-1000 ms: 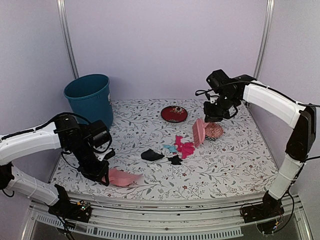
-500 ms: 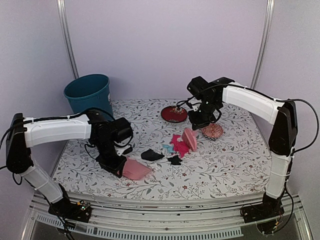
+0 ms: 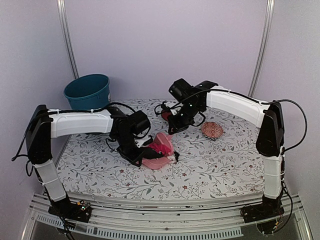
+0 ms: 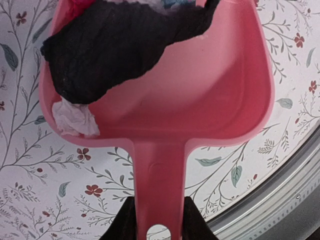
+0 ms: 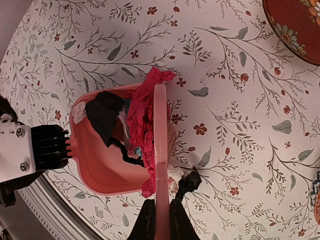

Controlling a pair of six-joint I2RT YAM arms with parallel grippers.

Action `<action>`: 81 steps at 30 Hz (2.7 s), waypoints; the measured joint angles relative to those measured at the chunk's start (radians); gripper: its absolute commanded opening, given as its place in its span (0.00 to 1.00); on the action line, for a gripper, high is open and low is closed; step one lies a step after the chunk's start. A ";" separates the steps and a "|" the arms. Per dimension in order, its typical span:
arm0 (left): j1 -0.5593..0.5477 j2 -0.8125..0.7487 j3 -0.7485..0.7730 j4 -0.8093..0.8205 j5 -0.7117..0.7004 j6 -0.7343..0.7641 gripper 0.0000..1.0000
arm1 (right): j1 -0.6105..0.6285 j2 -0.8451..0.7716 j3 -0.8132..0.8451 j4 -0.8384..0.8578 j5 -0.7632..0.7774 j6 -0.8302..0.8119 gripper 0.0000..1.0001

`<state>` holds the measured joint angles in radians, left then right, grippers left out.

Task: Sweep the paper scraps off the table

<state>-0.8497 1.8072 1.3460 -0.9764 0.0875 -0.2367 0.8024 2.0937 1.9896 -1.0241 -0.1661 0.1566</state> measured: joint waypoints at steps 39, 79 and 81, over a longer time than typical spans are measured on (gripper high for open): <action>-0.049 -0.494 -0.372 0.388 -0.187 -0.117 0.04 | -0.113 -0.453 -0.087 -0.118 0.029 0.192 0.02; -0.216 -0.022 -0.159 0.323 -0.158 -0.043 0.02 | 0.032 -0.195 -0.051 -0.267 -0.037 0.090 0.02; -0.216 -0.049 -0.187 0.352 -0.180 -0.045 0.02 | 0.032 -0.213 -0.010 -0.285 -0.031 0.094 0.02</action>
<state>-1.0657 1.7584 1.1587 -0.6247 -0.0925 -0.2817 0.8349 1.8809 1.9800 -1.3090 -0.1974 0.2508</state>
